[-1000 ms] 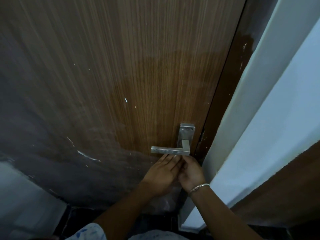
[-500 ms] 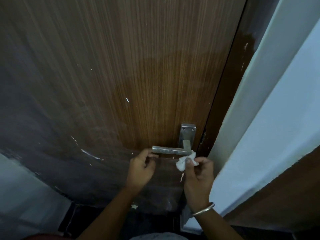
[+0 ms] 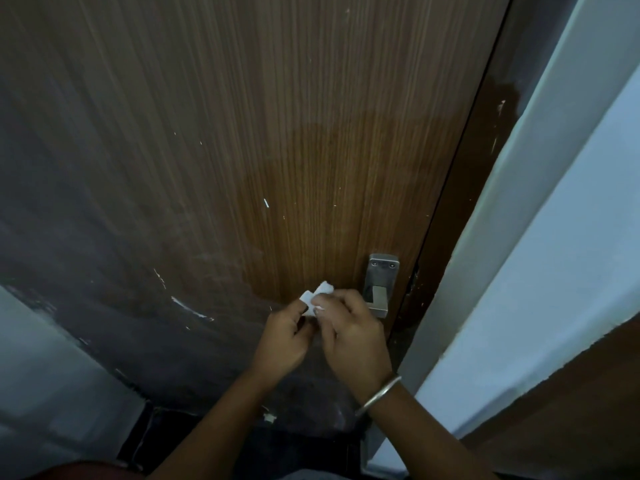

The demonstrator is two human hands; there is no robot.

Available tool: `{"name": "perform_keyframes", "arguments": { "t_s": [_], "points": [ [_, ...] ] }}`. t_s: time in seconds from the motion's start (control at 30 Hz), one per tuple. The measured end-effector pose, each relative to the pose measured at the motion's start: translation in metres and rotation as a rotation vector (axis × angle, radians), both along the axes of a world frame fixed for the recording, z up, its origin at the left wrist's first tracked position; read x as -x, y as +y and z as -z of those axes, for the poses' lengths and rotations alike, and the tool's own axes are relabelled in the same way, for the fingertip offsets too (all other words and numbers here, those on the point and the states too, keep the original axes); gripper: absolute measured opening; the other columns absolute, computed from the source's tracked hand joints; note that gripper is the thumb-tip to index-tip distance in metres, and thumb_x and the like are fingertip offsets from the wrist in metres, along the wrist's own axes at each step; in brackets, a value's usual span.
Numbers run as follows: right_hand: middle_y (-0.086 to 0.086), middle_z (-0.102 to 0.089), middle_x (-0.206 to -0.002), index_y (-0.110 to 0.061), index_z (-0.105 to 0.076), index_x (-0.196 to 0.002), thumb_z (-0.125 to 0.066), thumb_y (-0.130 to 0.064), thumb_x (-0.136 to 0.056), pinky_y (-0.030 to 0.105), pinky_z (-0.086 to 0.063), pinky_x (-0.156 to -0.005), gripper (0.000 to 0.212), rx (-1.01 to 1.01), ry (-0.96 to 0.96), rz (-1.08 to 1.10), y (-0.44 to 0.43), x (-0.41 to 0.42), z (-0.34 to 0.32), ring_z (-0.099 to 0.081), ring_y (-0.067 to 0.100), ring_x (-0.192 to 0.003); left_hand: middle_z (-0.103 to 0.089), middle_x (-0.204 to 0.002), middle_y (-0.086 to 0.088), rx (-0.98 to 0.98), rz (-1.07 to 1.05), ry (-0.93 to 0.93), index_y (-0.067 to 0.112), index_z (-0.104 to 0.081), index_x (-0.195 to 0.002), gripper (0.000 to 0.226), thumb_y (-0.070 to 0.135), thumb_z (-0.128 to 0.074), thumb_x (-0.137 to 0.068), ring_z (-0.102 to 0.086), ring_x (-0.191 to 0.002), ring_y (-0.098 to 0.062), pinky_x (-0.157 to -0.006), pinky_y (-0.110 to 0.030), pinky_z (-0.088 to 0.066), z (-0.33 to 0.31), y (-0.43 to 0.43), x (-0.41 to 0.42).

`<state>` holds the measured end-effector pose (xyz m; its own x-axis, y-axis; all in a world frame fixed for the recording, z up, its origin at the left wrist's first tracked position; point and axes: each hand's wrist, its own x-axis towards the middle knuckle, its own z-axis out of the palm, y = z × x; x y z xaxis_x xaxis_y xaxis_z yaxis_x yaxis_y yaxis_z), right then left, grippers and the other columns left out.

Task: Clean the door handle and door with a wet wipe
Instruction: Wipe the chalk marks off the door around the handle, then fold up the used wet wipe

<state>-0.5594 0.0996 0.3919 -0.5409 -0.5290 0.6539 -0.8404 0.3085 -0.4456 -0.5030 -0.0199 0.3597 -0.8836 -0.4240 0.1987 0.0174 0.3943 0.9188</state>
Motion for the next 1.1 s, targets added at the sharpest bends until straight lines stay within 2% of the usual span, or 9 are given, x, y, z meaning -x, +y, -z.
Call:
{"name": "perform_keyframes", "arguments": {
  "t_s": [0.13,0.3,0.43,0.53,0.63,0.77,0.87,1.0,1.1],
  "points": [
    [0.013,-0.067,-0.104,-0.010,-0.069,-0.099,-0.046,-0.021,-0.086,0.029,-0.052,-0.079,0.029,0.015,0.142,0.127,0.015,0.016,-0.012,-0.062,0.026,-0.093,-0.071,-0.082,0.002,-0.020,0.014,-0.003,0.027,-0.063,-0.100,0.029,0.003,-0.057,-0.085,-0.067,-0.079,-0.011,-0.071,-0.023,-0.053,-0.002,-0.002,0.000],
    [0.007,-0.071,-0.084,-0.014,-0.070,-0.088,-0.075,-0.017,-0.070,0.035,-0.051,-0.065,0.019,-0.357,0.132,0.276,0.029,0.028,-0.016,-0.062,0.028,-0.081,-0.071,-0.081,0.005,-0.008,-0.041,0.020,0.037,-0.064,-0.088,0.036,0.002,-0.058,-0.084,-0.066,-0.074,-0.012,-0.065,-0.024,-0.052,-0.004,-0.002,0.000],
    [0.007,-0.066,-0.076,-0.015,-0.062,-0.081,-0.067,-0.023,-0.071,0.035,-0.046,-0.061,0.013,-0.439,0.065,0.251,0.020,0.019,-0.019,-0.057,0.028,-0.076,-0.071,-0.079,0.000,0.002,-0.063,0.032,0.027,-0.067,-0.091,0.030,0.000,-0.056,-0.084,-0.067,-0.073,-0.016,-0.066,-0.035,-0.054,-0.007,0.001,0.001],
    [0.007,-0.065,-0.083,-0.016,-0.058,-0.090,-0.058,-0.019,-0.077,0.032,-0.039,-0.071,0.013,-0.531,0.076,0.151,0.011,0.025,-0.028,-0.052,0.026,-0.082,-0.072,-0.078,0.003,0.048,-0.092,0.045,0.027,-0.068,-0.094,0.033,-0.002,-0.055,-0.084,-0.067,-0.072,-0.013,-0.065,-0.033,-0.055,-0.008,0.002,0.000],
    [0.004,-0.065,-0.090,-0.019,-0.053,-0.096,-0.054,-0.021,-0.083,0.030,-0.037,-0.079,0.014,-0.546,-0.066,0.013,0.001,0.034,-0.035,-0.049,0.022,-0.084,-0.071,-0.077,0.001,0.083,-0.114,0.022,0.026,-0.068,-0.098,0.033,-0.001,-0.055,-0.084,-0.067,-0.070,-0.014,-0.065,-0.037,-0.055,-0.008,0.002,-0.002],
    [0.004,-0.064,-0.094,-0.021,-0.053,-0.100,-0.056,-0.021,-0.082,0.030,-0.035,-0.078,0.019,-0.623,-0.138,-0.062,-0.010,0.036,-0.041,-0.047,0.020,-0.084,-0.070,-0.073,0.003,0.143,-0.113,0.035,0.025,-0.069,-0.096,0.033,-0.002,-0.056,-0.082,-0.065,-0.067,-0.011,-0.061,-0.029,-0.053,-0.011,0.003,-0.003],
    [-0.002,-0.064,-0.099,-0.023,-0.058,-0.100,-0.057,-0.009,-0.083,0.022,-0.034,-0.077,0.022,-0.460,-0.316,-0.129,-0.016,0.032,-0.038,-0.045,0.010,-0.086,-0.068,-0.068,0.000,0.162,-0.094,0.017,0.022,-0.069,-0.086,0.026,0.000,-0.056,-0.081,-0.064,-0.063,-0.013,-0.057,-0.027,-0.049,-0.013,0.001,-0.004],
    [-0.010,-0.062,-0.098,-0.036,-0.055,-0.088,-0.056,-0.004,-0.087,0.005,-0.043,-0.067,0.032,-0.031,-0.669,-0.232,-0.018,0.023,-0.040,-0.058,0.002,-0.091,-0.065,-0.065,0.000,0.163,-0.080,-0.015,0.028,-0.065,-0.078,0.027,0.002,-0.058,-0.081,-0.061,-0.060,-0.011,-0.056,-0.027,-0.047,-0.018,0.000,-0.008],
    [-0.004,-0.064,-0.105,-0.042,-0.052,-0.097,-0.059,-0.006,-0.087,0.014,-0.050,-0.069,0.038,0.177,-0.774,-0.267,-0.016,0.012,-0.038,-0.062,0.006,-0.093,-0.068,-0.074,-0.002,0.056,-0.078,-0.018,0.023,-0.066,-0.087,0.022,0.003,-0.058,-0.081,-0.064,-0.071,-0.021,-0.066,-0.037,-0.051,-0.024,0.001,-0.012]
  ]
}}
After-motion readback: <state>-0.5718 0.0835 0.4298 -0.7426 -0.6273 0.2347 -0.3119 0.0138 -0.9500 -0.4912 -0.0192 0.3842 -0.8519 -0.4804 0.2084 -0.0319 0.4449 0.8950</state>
